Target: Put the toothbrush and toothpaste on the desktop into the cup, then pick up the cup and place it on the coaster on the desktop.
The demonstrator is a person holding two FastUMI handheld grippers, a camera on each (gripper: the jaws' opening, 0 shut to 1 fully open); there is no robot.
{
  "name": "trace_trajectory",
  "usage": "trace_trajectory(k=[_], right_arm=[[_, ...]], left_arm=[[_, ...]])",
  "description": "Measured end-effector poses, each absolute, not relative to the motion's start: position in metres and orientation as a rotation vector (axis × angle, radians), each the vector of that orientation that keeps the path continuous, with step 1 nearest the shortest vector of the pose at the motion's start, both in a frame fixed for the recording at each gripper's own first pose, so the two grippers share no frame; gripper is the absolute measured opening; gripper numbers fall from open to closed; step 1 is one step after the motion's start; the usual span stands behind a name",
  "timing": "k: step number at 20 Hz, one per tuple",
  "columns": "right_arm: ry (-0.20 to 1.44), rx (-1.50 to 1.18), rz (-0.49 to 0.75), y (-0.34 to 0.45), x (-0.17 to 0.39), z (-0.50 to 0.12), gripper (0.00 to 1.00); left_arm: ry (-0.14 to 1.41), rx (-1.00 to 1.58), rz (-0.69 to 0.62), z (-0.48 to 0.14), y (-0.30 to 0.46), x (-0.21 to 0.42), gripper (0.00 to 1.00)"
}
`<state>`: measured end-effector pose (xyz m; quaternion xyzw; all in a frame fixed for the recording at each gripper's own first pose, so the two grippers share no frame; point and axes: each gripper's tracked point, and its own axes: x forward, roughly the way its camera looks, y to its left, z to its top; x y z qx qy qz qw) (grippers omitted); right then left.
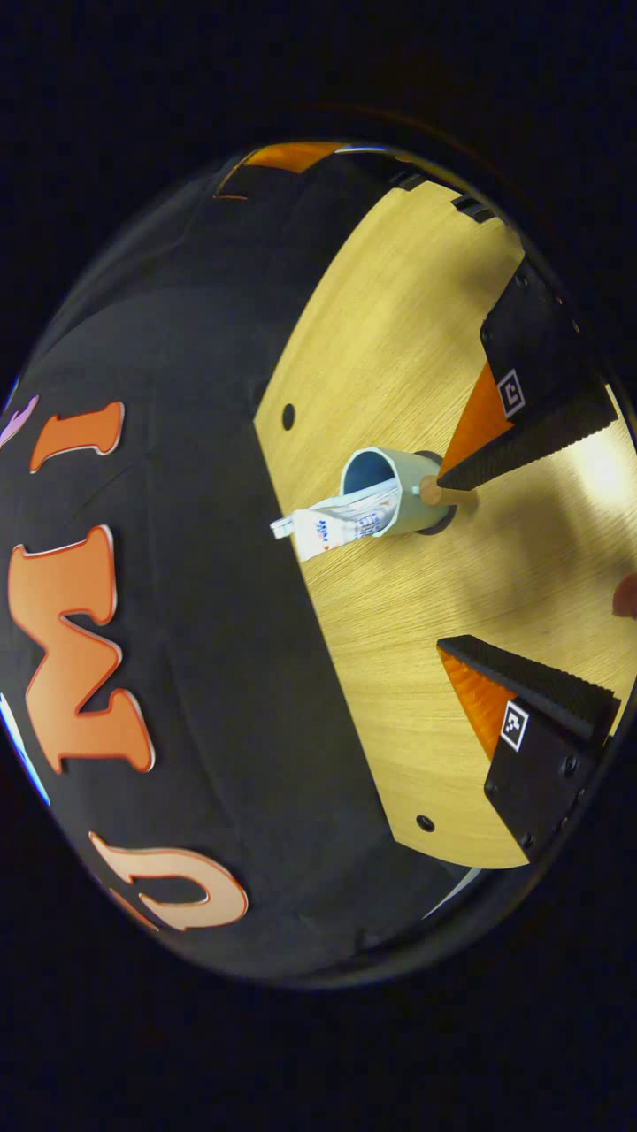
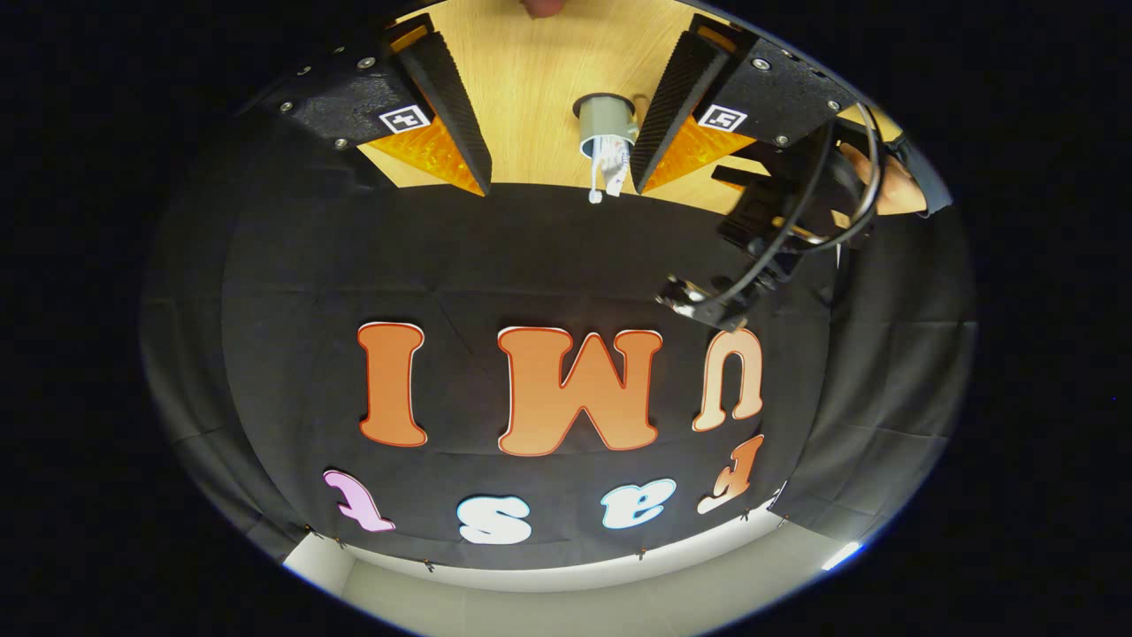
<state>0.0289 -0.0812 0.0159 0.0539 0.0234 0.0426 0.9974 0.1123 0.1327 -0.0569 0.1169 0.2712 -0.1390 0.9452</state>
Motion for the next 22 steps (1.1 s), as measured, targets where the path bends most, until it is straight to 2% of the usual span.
trace_trajectory(k=[6, 9, 13, 17, 22], right_arm=[[-0.014, 0.080, 0.091, -0.051, 0.036, 0.035, 0.94], [-0.059, 0.080, 0.105, -0.037, 0.037, 0.050, 0.94], [-0.091, 0.076, 0.105, -0.026, 0.038, 0.059, 0.94], [-0.128, 0.069, 0.117, -0.014, 0.036, 0.064, 0.94], [-0.155, 0.080, 0.144, 0.001, 0.034, 0.070, 0.94]], left_arm=[[0.270, 0.186, -0.140, 0.016, 0.193, 0.092, 0.99], [0.129, 0.146, -0.111, 0.055, 0.219, 0.077, 0.99], [0.015, 0.097, -0.008, 0.090, 0.259, 0.054, 0.99], [-0.134, 0.040, -0.015, 0.114, 0.270, 0.036, 0.99], [-0.177, 0.003, -0.002, 0.119, 0.280, 0.023, 1.00]])
